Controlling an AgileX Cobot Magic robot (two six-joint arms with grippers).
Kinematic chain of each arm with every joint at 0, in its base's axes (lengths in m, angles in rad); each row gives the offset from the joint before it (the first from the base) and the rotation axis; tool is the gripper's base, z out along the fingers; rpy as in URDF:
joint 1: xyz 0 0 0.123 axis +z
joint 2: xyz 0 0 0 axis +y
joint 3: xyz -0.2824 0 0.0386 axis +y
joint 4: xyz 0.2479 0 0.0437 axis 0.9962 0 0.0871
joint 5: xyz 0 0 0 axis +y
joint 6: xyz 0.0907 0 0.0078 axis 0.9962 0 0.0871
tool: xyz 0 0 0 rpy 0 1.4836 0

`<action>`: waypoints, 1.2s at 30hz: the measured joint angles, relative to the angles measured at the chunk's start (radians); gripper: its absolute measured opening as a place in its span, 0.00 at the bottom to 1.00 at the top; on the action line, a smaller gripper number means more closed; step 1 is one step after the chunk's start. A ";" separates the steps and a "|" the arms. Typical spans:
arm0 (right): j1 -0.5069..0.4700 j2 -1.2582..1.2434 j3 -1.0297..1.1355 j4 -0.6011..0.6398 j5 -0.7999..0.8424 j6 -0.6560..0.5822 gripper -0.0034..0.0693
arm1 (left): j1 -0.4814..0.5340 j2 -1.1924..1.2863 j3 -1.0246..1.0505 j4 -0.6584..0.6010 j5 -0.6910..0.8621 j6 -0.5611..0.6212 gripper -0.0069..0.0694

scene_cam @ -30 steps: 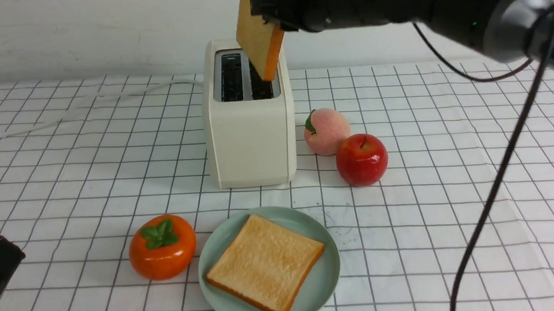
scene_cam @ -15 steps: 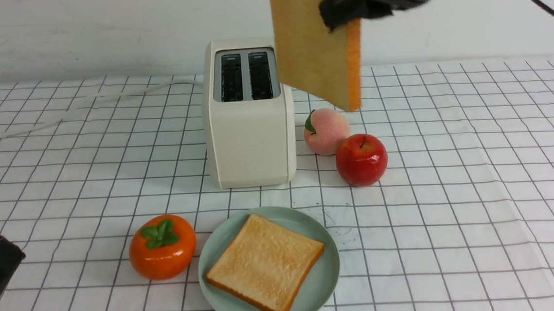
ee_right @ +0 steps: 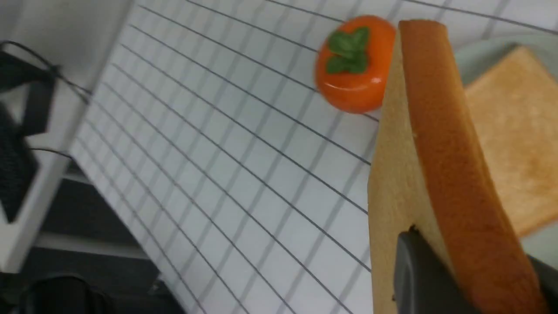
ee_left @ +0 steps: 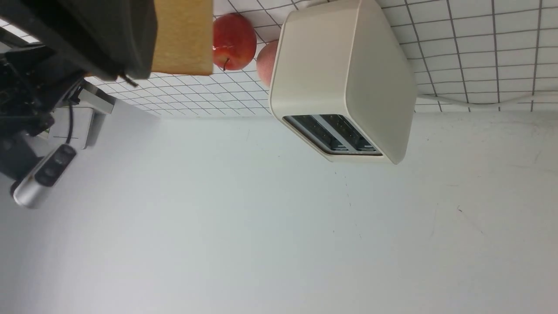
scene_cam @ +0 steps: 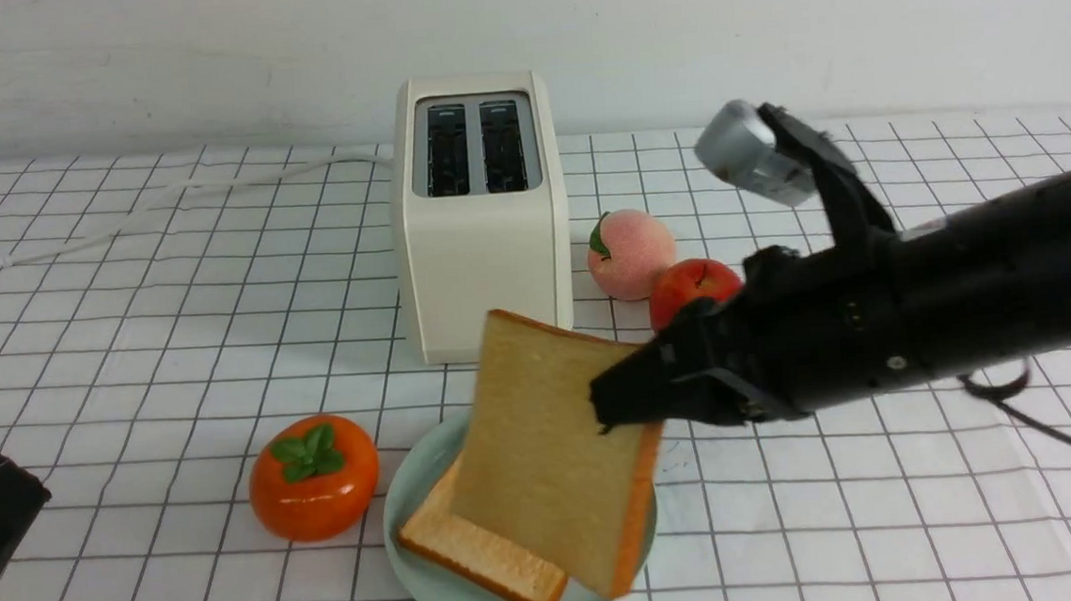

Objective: Take toasted bread from bread machine on white checkered table place on plate.
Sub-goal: 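Place the held slice of bread on top of the slice on the plate with the right gripper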

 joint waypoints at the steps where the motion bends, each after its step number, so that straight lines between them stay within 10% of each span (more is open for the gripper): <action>1: 0.000 0.050 0.000 0.139 -0.001 -0.113 0.22 | 0.000 0.000 0.000 0.000 0.000 0.000 0.11; 10: 0.000 0.240 0.000 0.463 -0.011 -0.424 0.22 | 0.000 0.000 0.000 0.000 0.000 0.000 0.11; 36: 0.000 0.296 0.000 0.473 -0.067 -0.471 0.22 | 0.000 0.000 0.000 -0.001 0.001 0.000 0.11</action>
